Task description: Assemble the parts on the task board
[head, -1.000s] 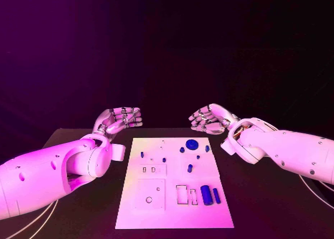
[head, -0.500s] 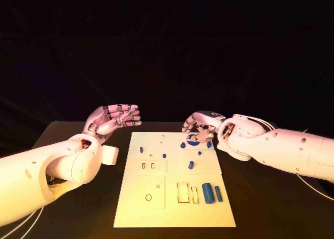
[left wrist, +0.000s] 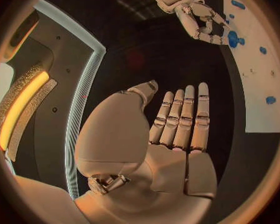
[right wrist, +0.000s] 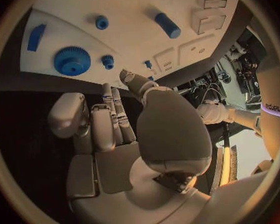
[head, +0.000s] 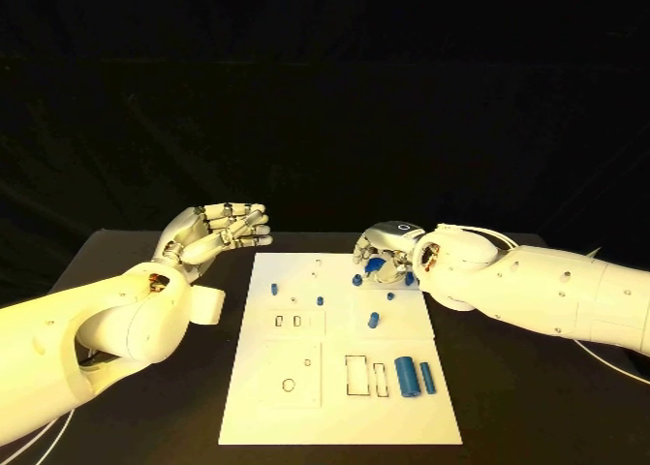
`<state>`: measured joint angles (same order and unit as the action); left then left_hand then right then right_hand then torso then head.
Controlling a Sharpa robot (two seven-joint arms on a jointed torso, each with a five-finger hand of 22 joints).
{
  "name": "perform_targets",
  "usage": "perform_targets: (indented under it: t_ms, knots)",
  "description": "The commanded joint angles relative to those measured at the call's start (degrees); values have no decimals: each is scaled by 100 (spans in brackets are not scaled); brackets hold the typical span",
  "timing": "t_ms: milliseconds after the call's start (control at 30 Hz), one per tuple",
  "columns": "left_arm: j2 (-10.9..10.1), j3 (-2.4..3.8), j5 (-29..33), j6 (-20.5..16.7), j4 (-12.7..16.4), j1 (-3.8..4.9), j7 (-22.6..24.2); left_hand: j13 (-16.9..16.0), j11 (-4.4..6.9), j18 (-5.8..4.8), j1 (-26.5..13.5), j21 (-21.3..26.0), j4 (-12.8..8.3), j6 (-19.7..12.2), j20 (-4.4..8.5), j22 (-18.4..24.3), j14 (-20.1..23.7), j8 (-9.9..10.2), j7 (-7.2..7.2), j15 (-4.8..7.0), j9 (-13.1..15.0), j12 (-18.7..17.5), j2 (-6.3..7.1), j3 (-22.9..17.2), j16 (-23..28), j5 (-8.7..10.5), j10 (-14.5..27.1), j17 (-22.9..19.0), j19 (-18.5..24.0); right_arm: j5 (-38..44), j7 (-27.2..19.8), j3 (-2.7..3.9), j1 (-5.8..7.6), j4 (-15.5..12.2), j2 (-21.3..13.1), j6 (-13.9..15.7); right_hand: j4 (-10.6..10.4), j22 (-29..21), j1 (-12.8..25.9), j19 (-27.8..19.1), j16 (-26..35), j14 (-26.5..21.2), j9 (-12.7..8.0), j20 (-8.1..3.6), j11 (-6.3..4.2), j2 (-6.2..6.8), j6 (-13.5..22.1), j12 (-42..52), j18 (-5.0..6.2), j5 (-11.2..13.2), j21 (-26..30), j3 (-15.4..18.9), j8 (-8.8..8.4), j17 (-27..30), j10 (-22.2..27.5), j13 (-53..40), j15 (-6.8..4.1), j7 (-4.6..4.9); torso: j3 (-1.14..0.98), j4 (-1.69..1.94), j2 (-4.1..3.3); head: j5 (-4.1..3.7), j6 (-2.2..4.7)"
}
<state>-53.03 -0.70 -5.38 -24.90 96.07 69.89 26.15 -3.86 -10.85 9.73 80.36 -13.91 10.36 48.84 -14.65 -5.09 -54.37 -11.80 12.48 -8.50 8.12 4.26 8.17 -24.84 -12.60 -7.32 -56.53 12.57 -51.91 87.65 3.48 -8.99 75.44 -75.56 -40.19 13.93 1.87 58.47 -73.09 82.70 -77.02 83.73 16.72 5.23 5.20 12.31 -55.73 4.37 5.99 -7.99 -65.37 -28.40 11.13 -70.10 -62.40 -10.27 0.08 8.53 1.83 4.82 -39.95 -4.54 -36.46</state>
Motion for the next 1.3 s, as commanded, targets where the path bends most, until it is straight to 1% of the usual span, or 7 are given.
perform_targets:
  t_ms: [33,433,633,1033,1133,1200,1300]
  knots:
    - [0,7,-37,136,28,12,7,7,-6,80,-5,-22,-14,-4,8,-3,-16,17,116,-8,-1,-26,46,-22,24,21,-8,9,-32,332,259,3,-2,33,30,-265,-39,80,-6,48,-38,296,11,6,5,34,33,33,-71,0,-69,9,-26,-21,44,-8,8,3,19,25,-59,-33,0]
    - [2,7,-31,162,47,13,4,7,-10,81,-7,-31,-22,-9,10,-3,28,22,118,-18,-3,-40,47,-32,58,20,-2,16,-51,377,301,2,-35,162,138,-306,-79,365,-31,63,-139,304,70,22,10,-14,3,64,-101,-20,-313,-49,-7,-103,1,-33,15,8,33,57,-115,-36,-4]
    - [4,7,-30,184,45,13,0,6,-13,80,-8,-41,-26,-11,11,-5,60,24,120,-24,-3,-45,48,-37,83,20,-2,19,-70,376,308,1,-52,214,194,-316,-134,935,-2,166,-161,290,128,26,-6,-15,-18,111,-186,-77,-776,-165,5,-71,-143,-55,4,6,29,68,-135,-30,3]
    - [5,7,-27,214,61,14,-7,5,-15,81,-5,-59,-36,-11,15,-10,91,25,122,-27,-3,-49,47,-46,109,19,-3,23,-102,374,318,1,-86,282,247,-378,-192,1208,23,203,-198,289,190,29,-14,-43,-74,115,-224,-109,-1001,-288,37,-75,-236,-55,0,4,36,64,-181,-30,9]
    - [6,7,-26,215,54,14,-11,5,-15,81,-5,-61,-37,-11,16,-11,92,26,122,-27,-3,-49,47,-47,111,19,-3,24,-106,374,320,1,-92,274,255,-395,-203,1235,31,205,-204,289,202,29,-16,-47,-90,117,-227,-110,-1024,-304,47,-75,-255,-56,-1,4,33,63,-189,-26,11]
    - [9,7,-26,216,49,14,-12,4,-16,82,-5,-64,-38,-11,16,-11,94,26,123,-27,-3,-49,46,-48,113,19,-3,25,-109,374,320,1,-97,278,264,-404,-217,1242,39,198,-210,289,217,29,-18,-51,-108,114,-226,-112,-1032,-324,58,-74,-270,-55,-2,2,32,68,-194,-29,14]
    - [6,7,-26,218,51,14,-15,4,-16,82,-4,-65,-38,-11,17,-12,95,26,123,-27,-3,-49,46,-49,114,19,-3,25,-112,373,325,0,-102,283,271,-410,-221,1246,42,196,-210,288,222,29,-18,-52,-114,113,-226,-112,-1035,-330,61,-69,-274,-55,-2,2,35,80,-199,-34,-6]
